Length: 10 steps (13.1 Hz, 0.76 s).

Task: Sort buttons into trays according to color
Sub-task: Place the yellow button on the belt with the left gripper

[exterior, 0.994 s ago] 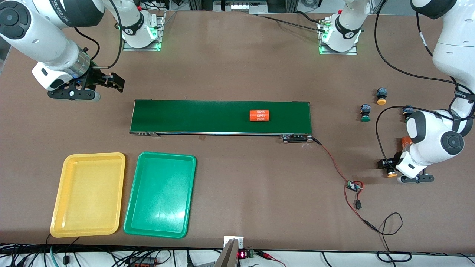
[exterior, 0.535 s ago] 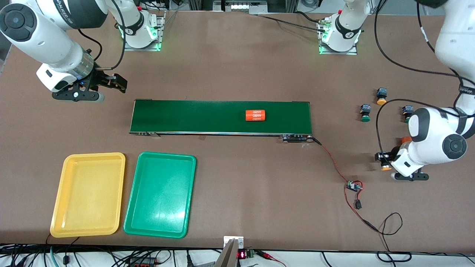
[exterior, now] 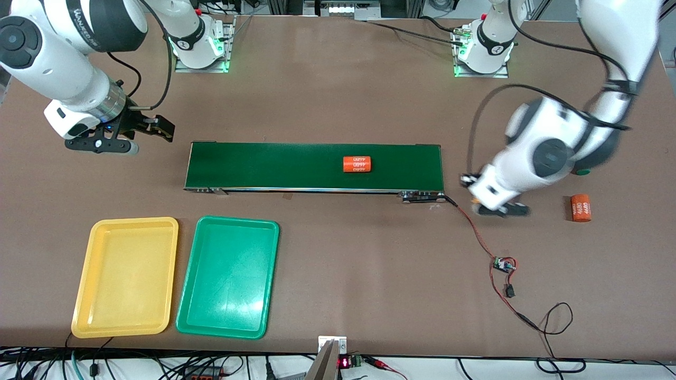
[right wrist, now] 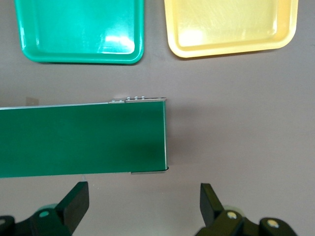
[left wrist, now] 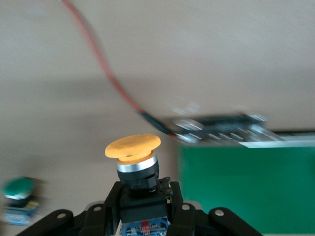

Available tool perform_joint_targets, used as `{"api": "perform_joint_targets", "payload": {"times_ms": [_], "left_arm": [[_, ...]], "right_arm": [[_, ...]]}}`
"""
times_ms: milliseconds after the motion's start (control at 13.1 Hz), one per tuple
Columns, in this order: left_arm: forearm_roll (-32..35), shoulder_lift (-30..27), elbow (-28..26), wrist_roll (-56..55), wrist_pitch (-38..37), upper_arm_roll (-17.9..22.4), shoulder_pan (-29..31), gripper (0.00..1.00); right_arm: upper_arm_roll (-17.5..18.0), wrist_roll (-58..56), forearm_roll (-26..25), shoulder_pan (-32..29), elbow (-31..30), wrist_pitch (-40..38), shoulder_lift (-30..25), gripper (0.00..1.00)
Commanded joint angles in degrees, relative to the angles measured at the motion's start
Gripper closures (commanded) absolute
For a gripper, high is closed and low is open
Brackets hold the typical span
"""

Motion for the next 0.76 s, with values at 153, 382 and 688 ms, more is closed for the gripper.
{"api": "perform_joint_targets", "payload": {"times_ms": [153,382,688], "left_arm": [[0.0,-1.4,-11.3,-7.8,15.4,-2.2,-5.2,0.70],[0.5,0.8,-13.5,-11.8,20.0,-1.7,-7.3,0.49],[0.6,0.4,-12.9,-11.9,20.2,-1.8,-6.8,0.00]], "right_arm": [[0.2,-0.6,-0.6,-1.4,0.8,0.3,1.2,0.00],[0.2,-1.6,-0.2,-1.7,2.3,-1.1,1.2,0.00],[0.7,-2.7,-0.2,-0.8,1.8,-1.6,0.8,0.00]]}}
